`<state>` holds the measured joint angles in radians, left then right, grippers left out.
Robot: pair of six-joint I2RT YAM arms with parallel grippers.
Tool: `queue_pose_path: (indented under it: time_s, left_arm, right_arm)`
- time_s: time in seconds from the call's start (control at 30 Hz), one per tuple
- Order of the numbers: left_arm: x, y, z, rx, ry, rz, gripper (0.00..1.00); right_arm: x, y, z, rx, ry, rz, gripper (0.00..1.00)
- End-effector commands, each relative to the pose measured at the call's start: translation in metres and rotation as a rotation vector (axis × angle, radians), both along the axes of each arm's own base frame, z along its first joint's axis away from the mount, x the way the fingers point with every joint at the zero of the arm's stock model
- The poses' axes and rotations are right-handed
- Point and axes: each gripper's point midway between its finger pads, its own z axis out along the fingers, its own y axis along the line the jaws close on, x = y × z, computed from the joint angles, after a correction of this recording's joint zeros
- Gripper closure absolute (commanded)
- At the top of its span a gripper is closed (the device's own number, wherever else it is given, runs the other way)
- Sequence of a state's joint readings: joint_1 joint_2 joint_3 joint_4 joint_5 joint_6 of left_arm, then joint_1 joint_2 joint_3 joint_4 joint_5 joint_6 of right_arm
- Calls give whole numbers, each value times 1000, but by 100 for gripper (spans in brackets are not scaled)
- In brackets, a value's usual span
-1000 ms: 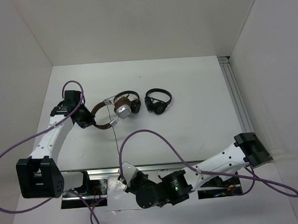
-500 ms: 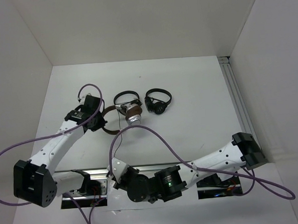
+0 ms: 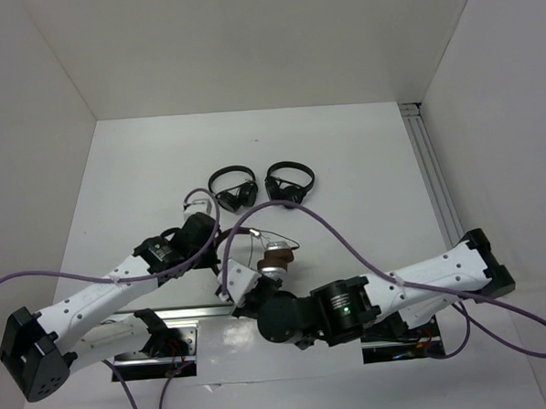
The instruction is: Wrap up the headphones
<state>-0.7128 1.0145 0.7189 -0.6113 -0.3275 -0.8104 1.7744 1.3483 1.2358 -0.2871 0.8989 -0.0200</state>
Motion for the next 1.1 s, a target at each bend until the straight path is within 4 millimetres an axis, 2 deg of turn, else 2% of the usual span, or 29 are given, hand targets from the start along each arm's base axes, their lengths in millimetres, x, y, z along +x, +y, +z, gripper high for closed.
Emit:
queue_pose_path:
  time_s: [0.0,0.03,0.07,0.17,0.23,0.33,0.37,0.43,0.47,0.57,0.6,0.63,0.7,0.73,0.8,0.97,1.07]
  left_arm:
    - [-12,-33,16,-66,-65,-153,100]
    - [-18,-33,10,-51,-52,-159,100]
    - [-26,-37,12,-51,-58,-184,100]
    - [-37,-32,1,-14,-34,-168,100]
    - [-39,-32,-4,2,-23,-145,100]
    - [-34,-26,-5,56,-8,-88,100]
    - [-28,-31,6,33,-17,-43,100]
    - [-25,-20,14,85,-13,29,100]
    - [-18,-27,28,68,-21,75,100]
    - [-11,-22,45,97,-25,137,100]
    - [-4,-25,57,75,-38,155,100]
    - [3,-23,63,60,-47,180,100]
    - [11,-24,76,14,-58,214,100]
    - [16,-20,79,7,-63,240,100]
    - [22,-24,87,-38,-67,258,100]
    - [30,-28,85,-46,-57,294,100]
    - [30,-29,73,-28,-34,312,100]
  right_arm:
    - [15,-38,32,43,-21,-50,100]
    - [17,-43,37,59,-23,-63,100]
    - [19,-47,38,63,-26,-74,100]
    - [23,-57,46,88,-22,-95,100]
    - [20,-53,49,97,-10,-70,100]
    - [13,-39,37,59,-6,-35,100]
    - [11,-35,33,44,-5,-25,100]
    - [7,-26,26,23,-2,-5,100]
    - [5,-23,22,12,0,5,100]
    - [-2,-17,6,-13,11,34,100]
    - [-4,-17,6,6,29,43,100]
    - [-7,-15,-3,-9,34,61,100]
    - [-11,-14,-8,1,60,81,100]
    - [-16,-12,-14,-5,72,109,100]
    - [-22,-8,-18,-2,94,138,100]
    - [-35,11,-26,-9,101,198,100]
    - [-39,19,-16,14,95,226,100]
